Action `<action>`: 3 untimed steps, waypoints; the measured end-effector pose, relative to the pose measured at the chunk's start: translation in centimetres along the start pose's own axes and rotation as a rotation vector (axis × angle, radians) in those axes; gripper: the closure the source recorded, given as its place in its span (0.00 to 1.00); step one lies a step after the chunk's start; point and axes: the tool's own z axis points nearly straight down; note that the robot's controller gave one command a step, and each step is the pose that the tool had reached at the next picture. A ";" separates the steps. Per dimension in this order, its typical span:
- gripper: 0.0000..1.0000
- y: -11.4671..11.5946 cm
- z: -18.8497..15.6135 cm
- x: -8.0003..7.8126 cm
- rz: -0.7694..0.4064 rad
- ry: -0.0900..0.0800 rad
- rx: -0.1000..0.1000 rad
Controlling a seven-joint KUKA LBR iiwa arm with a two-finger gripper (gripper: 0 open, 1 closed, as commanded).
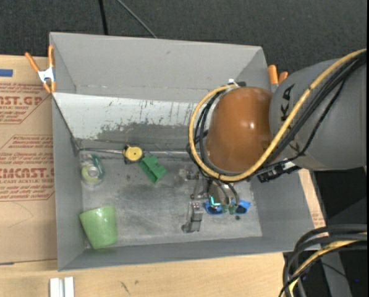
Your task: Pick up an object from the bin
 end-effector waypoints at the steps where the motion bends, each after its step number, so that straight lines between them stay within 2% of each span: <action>1: 0.00 5.4 10.4 -9.8 0.100 -0.018 -0.002; 2: 0.00 15.8 7.2 -9.9 0.072 -0.012 -0.006; 3: 0.00 17.7 7.4 -2.6 -0.178 -0.006 0.000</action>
Offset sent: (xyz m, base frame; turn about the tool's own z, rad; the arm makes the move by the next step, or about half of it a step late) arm 0.0939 0.0523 -0.1038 0.0999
